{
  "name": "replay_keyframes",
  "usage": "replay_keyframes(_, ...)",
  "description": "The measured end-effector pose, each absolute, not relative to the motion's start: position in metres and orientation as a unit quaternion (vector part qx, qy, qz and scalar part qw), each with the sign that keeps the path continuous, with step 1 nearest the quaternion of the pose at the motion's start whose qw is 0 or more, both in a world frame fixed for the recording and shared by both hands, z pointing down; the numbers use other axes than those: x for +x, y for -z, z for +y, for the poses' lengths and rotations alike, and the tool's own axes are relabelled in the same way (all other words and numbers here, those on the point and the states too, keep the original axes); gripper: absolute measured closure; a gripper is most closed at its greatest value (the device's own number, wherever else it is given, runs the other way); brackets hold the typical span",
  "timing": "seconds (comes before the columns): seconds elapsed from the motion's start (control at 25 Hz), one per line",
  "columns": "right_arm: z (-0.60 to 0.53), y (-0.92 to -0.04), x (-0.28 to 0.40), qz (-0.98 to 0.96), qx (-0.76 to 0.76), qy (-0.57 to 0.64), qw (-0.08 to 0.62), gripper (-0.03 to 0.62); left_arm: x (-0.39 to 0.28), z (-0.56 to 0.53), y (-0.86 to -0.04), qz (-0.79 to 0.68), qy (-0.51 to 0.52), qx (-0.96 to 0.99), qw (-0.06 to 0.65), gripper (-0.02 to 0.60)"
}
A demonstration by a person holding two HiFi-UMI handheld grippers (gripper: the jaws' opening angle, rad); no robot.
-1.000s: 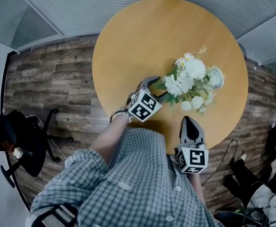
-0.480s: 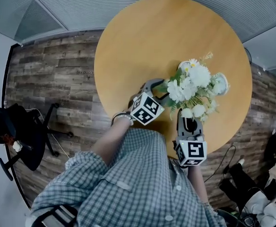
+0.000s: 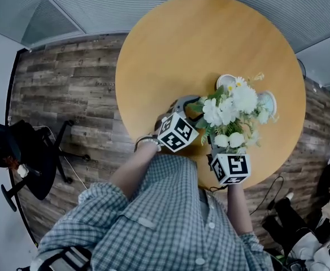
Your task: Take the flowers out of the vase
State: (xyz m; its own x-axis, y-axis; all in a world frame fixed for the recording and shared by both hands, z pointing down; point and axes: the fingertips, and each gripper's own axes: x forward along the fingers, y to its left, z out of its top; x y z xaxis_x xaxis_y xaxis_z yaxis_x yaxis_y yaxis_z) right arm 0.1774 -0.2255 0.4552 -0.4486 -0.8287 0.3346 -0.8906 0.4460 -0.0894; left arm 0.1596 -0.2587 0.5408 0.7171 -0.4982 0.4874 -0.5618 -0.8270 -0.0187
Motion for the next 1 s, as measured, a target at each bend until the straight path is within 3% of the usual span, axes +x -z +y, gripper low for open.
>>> replay_keyframes(0.72, -0.281, -0.440, 0.161, -0.864, 0.480, -0.138, 0.061, 0.404, 0.162, -0.265, -0.542, -0.271, -0.254, 0.926, 0.061, 0.348)
replay_keyframes(0.88, -0.274, -0.435, 0.161, -0.867, 0.477, -0.134, 0.053, 0.493, 0.163, -0.258, -0.540, -0.273, -0.251, 0.927, 0.061, 0.348)
replay_keyframes(1.0, -0.278, -0.428, 0.163, -0.869, 0.476, -0.130, 0.045, 0.520, 0.166, -0.262, -0.540, -0.273, -0.250, 0.927, 0.063, 0.348)
